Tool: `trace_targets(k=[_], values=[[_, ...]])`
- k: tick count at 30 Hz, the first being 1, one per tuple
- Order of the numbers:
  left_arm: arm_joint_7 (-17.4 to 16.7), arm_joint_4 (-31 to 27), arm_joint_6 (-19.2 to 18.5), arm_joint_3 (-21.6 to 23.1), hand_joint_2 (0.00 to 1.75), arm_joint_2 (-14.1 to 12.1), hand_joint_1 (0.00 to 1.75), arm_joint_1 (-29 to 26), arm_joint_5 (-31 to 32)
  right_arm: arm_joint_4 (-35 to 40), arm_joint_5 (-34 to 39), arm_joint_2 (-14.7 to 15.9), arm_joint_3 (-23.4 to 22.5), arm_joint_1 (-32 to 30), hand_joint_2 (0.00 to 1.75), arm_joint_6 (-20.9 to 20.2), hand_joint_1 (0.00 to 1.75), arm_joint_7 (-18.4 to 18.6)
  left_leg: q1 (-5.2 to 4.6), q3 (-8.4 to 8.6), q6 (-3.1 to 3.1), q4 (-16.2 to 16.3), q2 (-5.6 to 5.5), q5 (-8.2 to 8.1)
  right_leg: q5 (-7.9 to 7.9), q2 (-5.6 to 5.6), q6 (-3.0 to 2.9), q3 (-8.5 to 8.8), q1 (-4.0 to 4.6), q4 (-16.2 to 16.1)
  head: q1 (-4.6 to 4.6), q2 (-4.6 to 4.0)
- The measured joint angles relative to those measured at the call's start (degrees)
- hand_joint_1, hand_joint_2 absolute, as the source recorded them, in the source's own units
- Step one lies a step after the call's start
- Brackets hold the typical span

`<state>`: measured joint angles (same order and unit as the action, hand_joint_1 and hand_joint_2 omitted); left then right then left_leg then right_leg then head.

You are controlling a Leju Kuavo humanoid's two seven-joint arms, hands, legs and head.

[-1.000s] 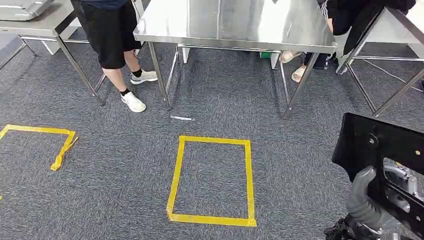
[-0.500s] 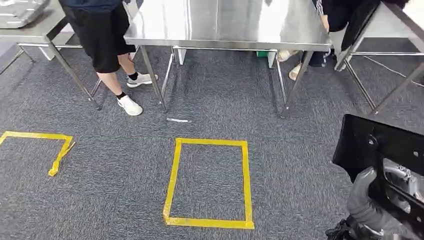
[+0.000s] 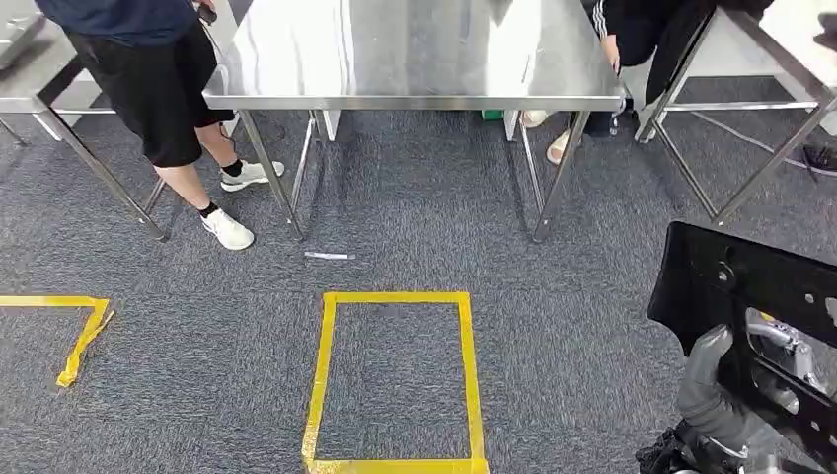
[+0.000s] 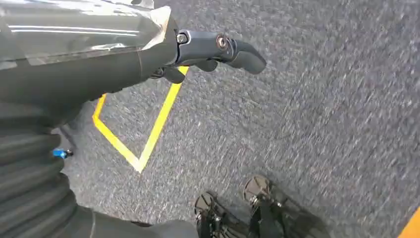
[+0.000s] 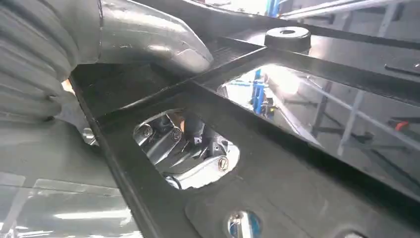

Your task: Take the parts from the cabinet and place them on the table.

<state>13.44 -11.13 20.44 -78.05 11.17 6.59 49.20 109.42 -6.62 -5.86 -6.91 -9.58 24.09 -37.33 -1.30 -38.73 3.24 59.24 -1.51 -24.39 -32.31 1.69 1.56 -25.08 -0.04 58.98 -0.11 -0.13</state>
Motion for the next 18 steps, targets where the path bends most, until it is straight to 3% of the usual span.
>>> trace_targets(k=[1,2,4,6,7,8,9,10,11,12,13,14,15,18], values=[[0.0,0.0,0.0,0.0,1.75,0.0,0.0,0.0,0.0,0.0,0.1,0.0,0.0,0.1,1.75,0.0,1.75,0.0,0.12,1.91,0.24,-0.5,-0.06,0.24,-0.08,0.02,0.15,0.32,0.13,0.6,0.0,0.0],[-0.1,0.0,0.0,0.0,1.75,0.0,0.0,0.0,0.0,0.0,0.1,0.0,0.0,0.0,1.75,0.0,1.75,0.0,0.4,2.99,0.45,-0.8,0.29,0.03,-0.15,-0.48,0.16,-0.66,-0.05,3.0,0.13,0.0],[-0.1,0.0,0.0,0.0,1.75,0.0,0.0,0.2,0.0,0.0,0.0,0.0,0.1,0.1,1.75,0.0,1.75,0.0,0.61,4.06,0.89,-0.8,0.4,-0.92,-0.38,-0.85,0.09,-5.46,-0.15,10.3,0.13,0.0],[-0.1,0.0,0.0,0.0,1.75,0.1,0.0,0.1,0.0,0.0,0.1,0.1,0.1,-0.3,1.75,0.1,1.75,0.0,0.81,5.27,0.62,-0.8,0.34,-2.32,-4.66,-0.88,0.17,-10.98,-0.58,15.5,0.11,0.0],[-0.1,0.0,-0.1,0.0,1.75,0.1,0.0,-0.1,0.0,0.0,0.1,0.1,0.1,-0.3,1.75,0.1,1.75,0.0,0.91,6.02,0.44,-0.8,0.3,-3.05,-6.57,-0.89,0.19,-12.39,-0.83,15.4,0.09,0.0],[-0.1,0.0,-0.1,0.0,1.75,0.1,0.0,-0.2,0.0,0.0,0.2,0.1,0.1,-0.4,1.75,0.1,1.75,0.0,1.07,7.03,0.25,-0.8,0.24,-3.85,-7.25,-0.97,0.74,-12.98,-1.13,13.7,0.07,0.0],[-0.1,0.0,-0.2,0.0,1.75,0.1,0.0,-0.3,0.0,0.0,0.3,0.1,0.1,-0.6,1.75,0.1,1.75,0.0,1.26,8.14,-0.04,-0.8,0.17,-4.69,-6.46,-1.05,1.78,-12.81,-1.5,10.7,0.13,0.0],[-0.1,0.0,-0.3,0.0,1.75,0.1,0.0,-0.3,0.0,0.0,0.3,0.1,0.1,-0.8,1.75,0.1,1.75,0.0,1.45,9.28,-0.37,-0.8,0.08,-5.62,-3.81,-1.16,3.28,-12.33,-1.93,6.5,0.13,0.0],[0.0,0.0,-0.4,0.0,1.75,0.1,0.0,-0.4,0.0,-0.1,0.4,0.1,0.1,-1.0,1.75,0.1,1.75,0.0,1.47,9.61,-0.83,-0.8,0.12,-6.63,2.03,-1.67,5.26,-11.97,-2.45,2.7,0.26,0.0],[0.0,0.0,-0.3,0.0,1.75,0.0,0.0,-0.5,0.0,-0.2,0.4,0.1,0.1,-1.2,1.75,0.1,1.75,0.0,1.32,11.16,-1.26,-0.4,0.11,-7.72,6.66,-2.56,6.09,-11.86,-2.38,1.4,0.46,0.0],[0.0,0.0,-0.3,0.1,1.75,0.0,0.0,-0.5,0.2,-0.4,0.6,0.1,0.1,-1.2,1.75,0.0,1.75,-0.1,1.25,10.82,-1.69,-0.7,0.14,-8.24,5.65,-2.47,3.42,-10.75,-1.66,1.7,0.29,0.0],[0.0,0.0,-0.3,0.1,1.75,0.0,0.0,-0.4,0.1,-0.1,0.5,0.1,0.0,-1.5,1.75,0.0,1.75,-0.1,1.34,11.22,-2.08,-0.9,0.39,-8.78,5.87,-1.96,2.37,-10.49,-1.53,1.6,-0.09,0.0],[0.0,0.0,-0.3,0.1,1.75,0.1,0.0,-0.3,0.2,0.0,0.5,0.0,0.0,-1.4,1.75,0.0,1.75,-0.1,1.58,11.86,-2.25,-0.2,0.4,-8.53,5.47,-1.88,1.63,-10.38,-1.61,1.6,0.11,0.0],[0.0,0.0,-0.3,0.2,1.75,0.2,0.0,0.1,0.2,0.3,0.5,0.0,0.0,-1.3,1.75,-0.1,1.75,-0.1,1.92,8.91,-2.71,5.3,0.61,-6.29,4.43,-1.65,0.11,-8.41,-1.81,1.1,-0.11,0.0]])
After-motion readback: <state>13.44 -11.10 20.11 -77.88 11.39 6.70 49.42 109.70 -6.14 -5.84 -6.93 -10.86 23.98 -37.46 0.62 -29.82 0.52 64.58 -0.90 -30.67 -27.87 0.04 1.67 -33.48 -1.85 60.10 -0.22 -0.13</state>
